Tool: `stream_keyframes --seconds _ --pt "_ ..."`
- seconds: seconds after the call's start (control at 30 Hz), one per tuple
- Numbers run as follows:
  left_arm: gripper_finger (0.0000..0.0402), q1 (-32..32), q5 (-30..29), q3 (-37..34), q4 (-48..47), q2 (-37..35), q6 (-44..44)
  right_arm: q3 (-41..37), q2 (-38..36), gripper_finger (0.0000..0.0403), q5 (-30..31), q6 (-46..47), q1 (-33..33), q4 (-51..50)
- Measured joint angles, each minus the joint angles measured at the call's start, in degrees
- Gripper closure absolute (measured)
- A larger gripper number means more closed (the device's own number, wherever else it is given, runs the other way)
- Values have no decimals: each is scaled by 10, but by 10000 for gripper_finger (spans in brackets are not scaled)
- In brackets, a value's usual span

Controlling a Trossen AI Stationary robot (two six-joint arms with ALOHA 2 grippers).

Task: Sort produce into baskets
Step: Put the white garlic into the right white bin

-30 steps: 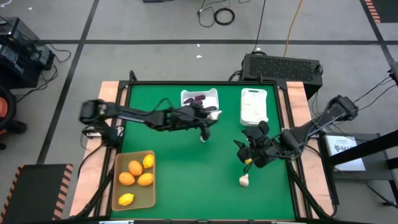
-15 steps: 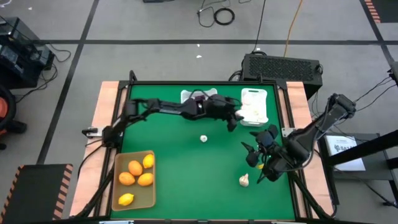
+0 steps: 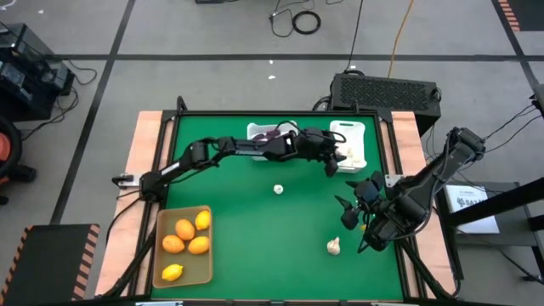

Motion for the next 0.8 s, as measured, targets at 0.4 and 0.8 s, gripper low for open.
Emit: stream_keyframes --seconds 0.4,0.8 --pt "153 -3 -15 0 -13 0 37 0 0 138 -1 14 0 1" --pt "150 4 -14 0 -312 -121 79 0 0 138 -10 30 4 8"
